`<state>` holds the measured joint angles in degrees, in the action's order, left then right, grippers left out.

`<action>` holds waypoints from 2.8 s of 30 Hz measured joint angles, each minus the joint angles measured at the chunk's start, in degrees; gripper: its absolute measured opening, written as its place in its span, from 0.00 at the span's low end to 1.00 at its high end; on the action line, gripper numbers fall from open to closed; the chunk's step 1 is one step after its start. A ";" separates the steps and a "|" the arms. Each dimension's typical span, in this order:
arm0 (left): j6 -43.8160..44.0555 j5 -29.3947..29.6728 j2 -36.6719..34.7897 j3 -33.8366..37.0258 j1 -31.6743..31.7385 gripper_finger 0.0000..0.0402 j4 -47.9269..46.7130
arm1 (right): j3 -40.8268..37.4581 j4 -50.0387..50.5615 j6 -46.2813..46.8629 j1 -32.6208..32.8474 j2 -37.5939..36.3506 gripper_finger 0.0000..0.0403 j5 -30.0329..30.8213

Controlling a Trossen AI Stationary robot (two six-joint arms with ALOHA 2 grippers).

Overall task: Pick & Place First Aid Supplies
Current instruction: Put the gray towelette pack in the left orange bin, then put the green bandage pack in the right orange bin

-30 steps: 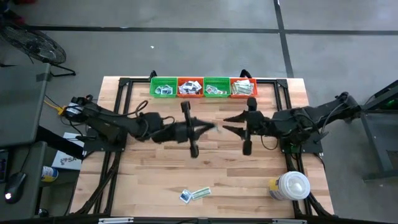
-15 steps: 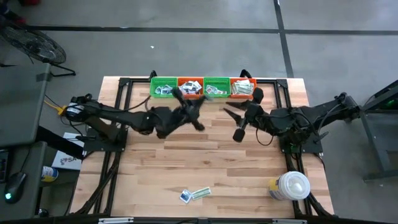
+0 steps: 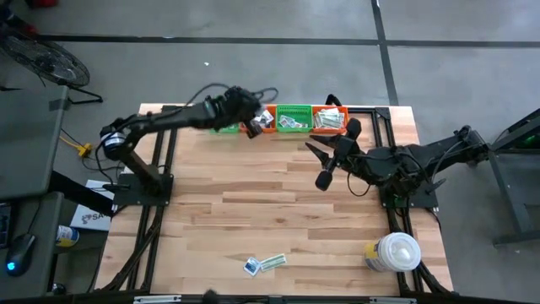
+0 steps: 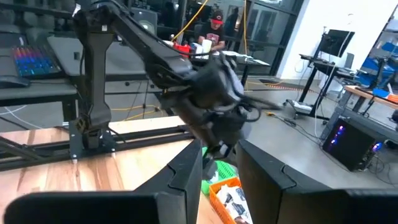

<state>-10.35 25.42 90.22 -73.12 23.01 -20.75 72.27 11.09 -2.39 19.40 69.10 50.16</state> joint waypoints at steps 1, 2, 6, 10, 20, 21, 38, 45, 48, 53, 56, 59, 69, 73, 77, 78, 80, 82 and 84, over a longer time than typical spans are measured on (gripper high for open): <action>-0.18 -2.54 0.59 0.03 2.47 0.00 -1.18 | 0.00 0.10 0.06 0.00 0.00 0.23 0.31; -0.28 -4.67 1.44 0.13 4.63 0.00 -1.86 | 0.00 0.23 0.67 0.00 0.00 0.23 0.53; -1.51 -11.72 5.86 0.23 11.47 0.00 -1.35 | 0.00 0.69 2.40 0.00 0.00 0.23 2.51; -1.33 -18.12 9.74 0.12 16.22 0.00 -1.09 | 0.00 0.73 2.40 0.00 0.00 0.23 4.98; -2.89 -24.68 16.15 0.17 18.50 0.00 2.37 | 0.00 1.49 4.11 -0.02 0.00 0.23 9.92; -2.87 -25.07 16.62 0.17 18.50 0.00 2.67 | 0.00 1.53 4.11 -0.02 0.00 0.23 9.94; -4.81 -27.41 17.07 -5.96 18.59 0.00 -4.81 | 0.00 3.72 6.90 -0.02 -0.02 0.23 9.48; -4.84 -25.16 17.07 -7.37 18.59 0.00 -13.30 | 0.00 4.70 7.92 -0.02 -0.03 0.23 9.30; -6.53 -24.58 17.07 -7.37 18.59 0.00 -13.90 | 0.00 4.70 7.96 -0.02 -0.04 0.23 9.18; -6.99 -24.81 17.07 -7.39 18.59 0.08 -13.77 | 0.00 4.64 7.96 -0.02 -0.04 0.23 7.18; -6.96 -24.82 17.07 -7.39 18.59 0.18 -13.76 | 0.00 4.60 7.96 -0.02 -0.04 0.23 6.76; -6.97 -24.95 17.04 -7.41 18.59 0.28 -13.75 | 0.00 4.60 7.96 -0.02 -0.04 0.23 6.66; -10.57 -26.33 16.98 -15.65 18.08 0.37 -22.10 | 0.00 8.14 12.54 0.11 -0.04 0.23 3.25; -12.80 -26.21 16.73 -19.56 16.65 0.37 -28.43 | 0.00 8.42 13.94 0.12 -0.04 0.23 -0.32; -15.30 -26.10 12.93 -20.68 13.89 0.37 -32.10 | 0.00 9.01 14.29 0.13 -0.04 0.23 -7.16; -15.35 -25.99 11.64 -20.70 13.13 0.37 -33.23 | 0.00 9.45 14.62 0.13 -0.04 0.23 -9.35; -15.36 -25.32 8.83 -20.68 11.05 0.37 -35.24 | 0.00 10.24 16.20 0.08 -0.04 0.23 -13.97; -14.89 -23.34 5.69 -20.68 8.64 0.37 -36.21 | 0.00 11.13 17.45 -0.24 -0.04 0.23 -17.26; -13.92 -20.44 2.51 -20.68 5.59 0.37 -37.31 | 0.00 11.95 17.59 -0.28 -0.04 0.23 -20.18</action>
<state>-24.28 4.98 92.72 -93.80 28.60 -58.06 72.27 23.03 15.20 19.11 69.06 29.98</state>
